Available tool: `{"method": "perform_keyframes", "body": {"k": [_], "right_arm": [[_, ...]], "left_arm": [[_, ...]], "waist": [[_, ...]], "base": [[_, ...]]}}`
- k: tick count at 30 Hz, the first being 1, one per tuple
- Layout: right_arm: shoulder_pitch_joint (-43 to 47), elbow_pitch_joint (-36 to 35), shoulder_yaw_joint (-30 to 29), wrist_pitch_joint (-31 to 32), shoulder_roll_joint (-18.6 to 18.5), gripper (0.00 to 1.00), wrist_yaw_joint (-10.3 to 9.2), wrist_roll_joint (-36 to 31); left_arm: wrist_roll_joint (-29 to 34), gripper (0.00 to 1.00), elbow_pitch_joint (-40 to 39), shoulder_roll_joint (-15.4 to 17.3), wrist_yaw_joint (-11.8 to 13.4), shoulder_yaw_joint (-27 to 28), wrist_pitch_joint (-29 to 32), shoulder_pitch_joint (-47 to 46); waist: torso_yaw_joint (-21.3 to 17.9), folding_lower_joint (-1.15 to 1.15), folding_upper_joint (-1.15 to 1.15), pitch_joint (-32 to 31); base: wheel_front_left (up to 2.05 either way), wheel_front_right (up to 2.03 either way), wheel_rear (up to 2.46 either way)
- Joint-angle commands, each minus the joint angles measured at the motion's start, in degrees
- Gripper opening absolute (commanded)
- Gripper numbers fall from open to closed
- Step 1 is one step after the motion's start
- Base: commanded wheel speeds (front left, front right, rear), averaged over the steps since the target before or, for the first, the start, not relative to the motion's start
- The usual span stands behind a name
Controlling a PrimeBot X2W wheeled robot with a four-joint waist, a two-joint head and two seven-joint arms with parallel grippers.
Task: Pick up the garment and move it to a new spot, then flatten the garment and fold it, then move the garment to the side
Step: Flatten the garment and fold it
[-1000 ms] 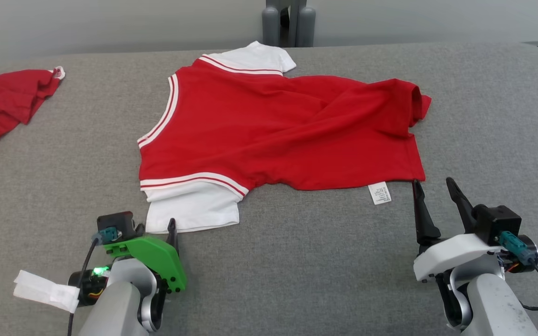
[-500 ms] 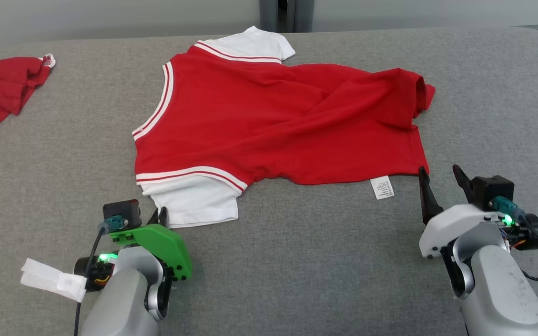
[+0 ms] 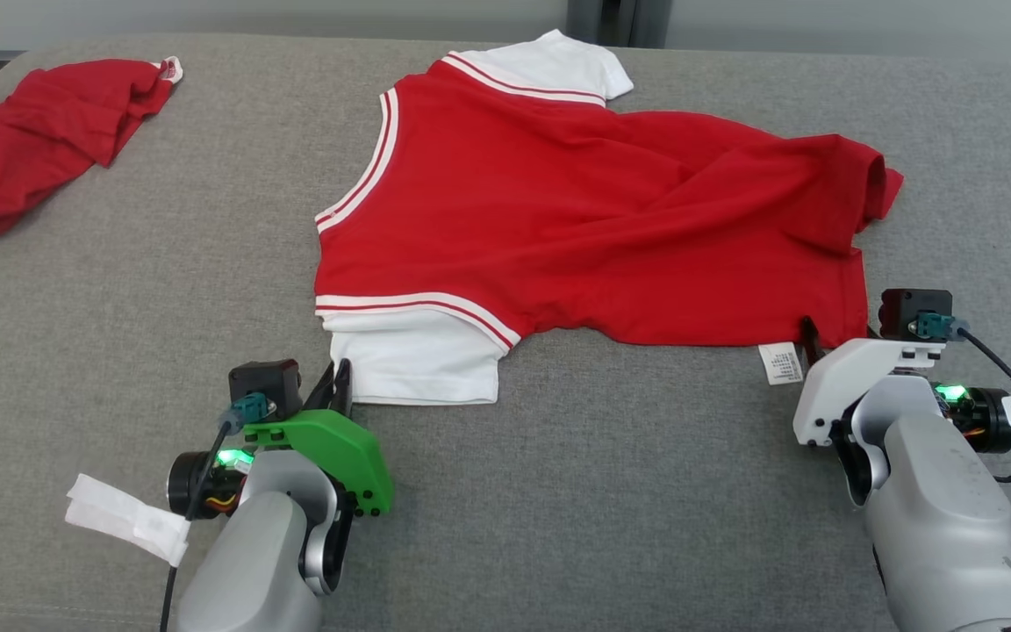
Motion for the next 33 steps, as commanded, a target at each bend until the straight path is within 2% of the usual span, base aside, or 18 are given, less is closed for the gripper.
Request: {"method": "perform_keyframes", "body": {"k": [1, 2, 8, 12, 19, 23, 26, 30, 33], "right_arm": [[0.1, 2.0, 0.3, 0.1, 0.3, 0.25, 0.02, 0.4], [-0.3, 3.0, 0.5, -0.2, 0.3, 0.0, 0.02, 0.6], [-3.2, 5.6, 1.9, -5.4, 0.1, 0.0, 0.02, 3.3], [-5.2, 5.9, 5.2, -8.2, 0.1, 0.0, 0.01, 9.5], [-4.1, -2.2, 12.0, -9.4, 0.0, 0.0, 0.01, 18.2], [-1.0, -12.5, 14.6, -6.9, -1.3, 0.0, 0.01, 23.3], [3.1, -23.5, 15.5, -3.5, -3.4, 0.0, 0.01, 27.0], [8.9, -40.0, 13.3, 1.9, -5.6, 0.0, 0.01, 29.6], [13.2, -52.9, 9.5, 7.2, -5.3, 0.0, 0.01, 30.0]], "left_arm": [[-0.1, 0.0, -0.5, 0.1, 0.3, -0.2, -0.5, 0.5], [-0.1, 0.0, -0.8, 0.1, 0.3, -0.2, -0.6, 0.7], [-0.2, 0.0, -4.4, 0.7, -0.6, -0.4, -3.0, 1.4], [-0.6, 0.0, -7.9, 1.1, -1.4, -0.3, -5.2, 1.4], [-4.2, 0.0, -17.7, 1.5, -2.7, 2.1, -5.4, 2.4], [-7.0, 0.0, -26.6, 2.6, -2.5, 4.7, -4.4, 3.5], [-9.3, 0.0, -34.7, 3.6, -2.0, 6.6, -2.6, 4.4], [-11.2, 0.0, -45.8, 5.0, -0.5, 9.0, 0.3, 4.6], [-12.7, 0.0, -54.0, 6.0, 0.8, 10.6, 3.1, 3.7]], "waist": [[0.3, 0.0, 0.0, 0.0], [0.3, 0.0, 0.0, -0.1], [-0.4, 0.0, 0.0, -1.4], [-1.1, 0.0, 0.0, -3.0], [-2.8, 0.0, 0.0, -7.6], [-3.7, 0.0, 0.0, -11.1], [-4.4, 0.0, 0.0, -13.6], [-5.3, 0.0, 0.0, -15.3], [-6.1, 0.0, 0.0, -16.2]], "base": [[0.0, 0.0, 0.0], [0.0, 0.0, 0.0], [0.0, 0.0, 0.0], [0.0, 0.0, 0.0], [0.0, 0.0, 0.0], [0.0, 0.0, 0.0], [0.0, 0.0, 0.0], [0.0, 0.0, 0.0], [0.0, 0.0, 0.0]]}}
